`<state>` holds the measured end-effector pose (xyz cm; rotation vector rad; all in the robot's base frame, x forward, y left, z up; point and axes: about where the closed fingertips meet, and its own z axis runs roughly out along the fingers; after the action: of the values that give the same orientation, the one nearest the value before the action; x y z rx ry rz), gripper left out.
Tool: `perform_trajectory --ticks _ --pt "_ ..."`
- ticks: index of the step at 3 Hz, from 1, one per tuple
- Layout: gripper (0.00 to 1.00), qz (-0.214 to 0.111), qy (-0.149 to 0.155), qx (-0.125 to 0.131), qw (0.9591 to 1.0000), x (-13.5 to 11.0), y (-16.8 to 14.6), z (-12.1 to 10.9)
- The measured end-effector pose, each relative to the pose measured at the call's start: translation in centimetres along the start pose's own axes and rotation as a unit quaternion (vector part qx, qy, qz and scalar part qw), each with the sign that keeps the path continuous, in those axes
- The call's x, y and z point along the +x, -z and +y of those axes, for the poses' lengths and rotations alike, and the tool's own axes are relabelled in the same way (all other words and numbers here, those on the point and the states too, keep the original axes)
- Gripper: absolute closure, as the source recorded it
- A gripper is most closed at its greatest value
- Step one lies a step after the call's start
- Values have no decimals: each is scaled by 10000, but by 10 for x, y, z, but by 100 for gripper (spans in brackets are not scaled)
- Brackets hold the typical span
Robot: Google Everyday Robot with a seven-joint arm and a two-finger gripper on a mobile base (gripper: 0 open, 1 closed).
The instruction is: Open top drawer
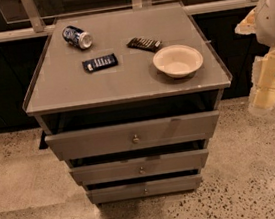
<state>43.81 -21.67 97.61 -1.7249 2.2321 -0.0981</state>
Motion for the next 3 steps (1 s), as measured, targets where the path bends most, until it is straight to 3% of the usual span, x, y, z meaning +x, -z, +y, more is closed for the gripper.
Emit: perform_trajectory --ticks 1,2,3 --pt "0 0 0 0 10000 0 0 0" --pt "0 -93 -118 226 9996 2 -6 6" --pt "0 -500 -449 412 9969 7 -22 43"
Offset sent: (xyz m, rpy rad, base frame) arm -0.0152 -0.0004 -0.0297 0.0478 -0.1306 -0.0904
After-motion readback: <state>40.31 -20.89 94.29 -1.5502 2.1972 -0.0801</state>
